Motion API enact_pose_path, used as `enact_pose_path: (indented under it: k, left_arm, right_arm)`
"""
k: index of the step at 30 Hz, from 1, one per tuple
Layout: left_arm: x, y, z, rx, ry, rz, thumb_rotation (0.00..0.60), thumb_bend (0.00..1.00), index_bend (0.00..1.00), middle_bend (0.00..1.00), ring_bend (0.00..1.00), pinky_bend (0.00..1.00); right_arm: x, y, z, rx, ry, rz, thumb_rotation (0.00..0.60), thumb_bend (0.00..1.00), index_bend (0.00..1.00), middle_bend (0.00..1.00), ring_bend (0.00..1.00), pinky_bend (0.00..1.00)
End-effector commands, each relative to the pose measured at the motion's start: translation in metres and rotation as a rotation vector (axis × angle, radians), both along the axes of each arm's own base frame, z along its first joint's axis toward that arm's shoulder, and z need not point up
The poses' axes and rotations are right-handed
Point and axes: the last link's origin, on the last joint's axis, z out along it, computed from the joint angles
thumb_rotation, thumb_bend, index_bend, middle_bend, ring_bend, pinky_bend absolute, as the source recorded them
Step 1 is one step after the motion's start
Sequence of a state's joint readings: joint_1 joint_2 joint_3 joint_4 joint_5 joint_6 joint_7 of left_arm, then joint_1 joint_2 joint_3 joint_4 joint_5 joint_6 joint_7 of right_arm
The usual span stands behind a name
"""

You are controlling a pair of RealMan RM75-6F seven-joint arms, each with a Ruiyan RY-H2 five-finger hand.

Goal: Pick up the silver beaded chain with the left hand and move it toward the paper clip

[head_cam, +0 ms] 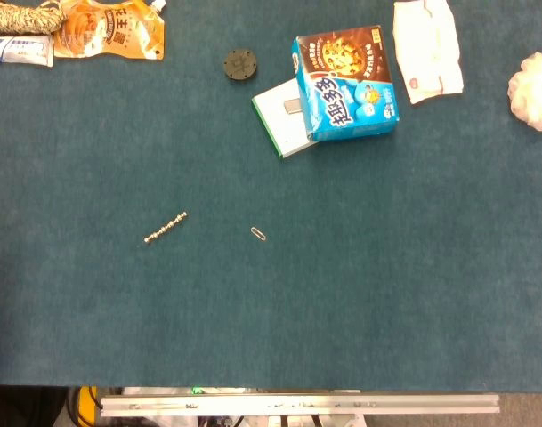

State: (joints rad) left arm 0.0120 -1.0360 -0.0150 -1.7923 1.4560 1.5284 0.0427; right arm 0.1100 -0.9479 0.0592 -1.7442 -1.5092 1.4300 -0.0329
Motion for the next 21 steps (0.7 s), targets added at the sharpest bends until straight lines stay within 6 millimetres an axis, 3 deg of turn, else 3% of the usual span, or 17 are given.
enact_pose_path:
  k: [1,13,21]
  left_arm:
    - [0.001,0.000,-0.001,-0.001,0.000,0.000,0.600,0.26,0.31,0.35,0.34,0.33]
    - [0.002,0.002,-0.002,-0.011,-0.004,-0.002,0.600,0.26,0.31,0.35,0.34,0.33]
    - [0.008,0.014,-0.012,-0.087,-0.008,-0.054,0.600,0.26,0.31,0.35,0.34,0.33]
  right_arm:
    - [0.000,-0.001,0.000,0.001,-0.002,0.001,0.600,0.27,0.47,0.52,0.42,0.45]
    - [0.004,-0.007,0.004,-0.023,-0.002,0.029,0.600,0.27,0.47,0.52,0.42,0.45]
    - [0.007,-0.011,0.003,-0.021,0.004,0.038,0.600,0.27,0.47,0.52,0.42,0.45]
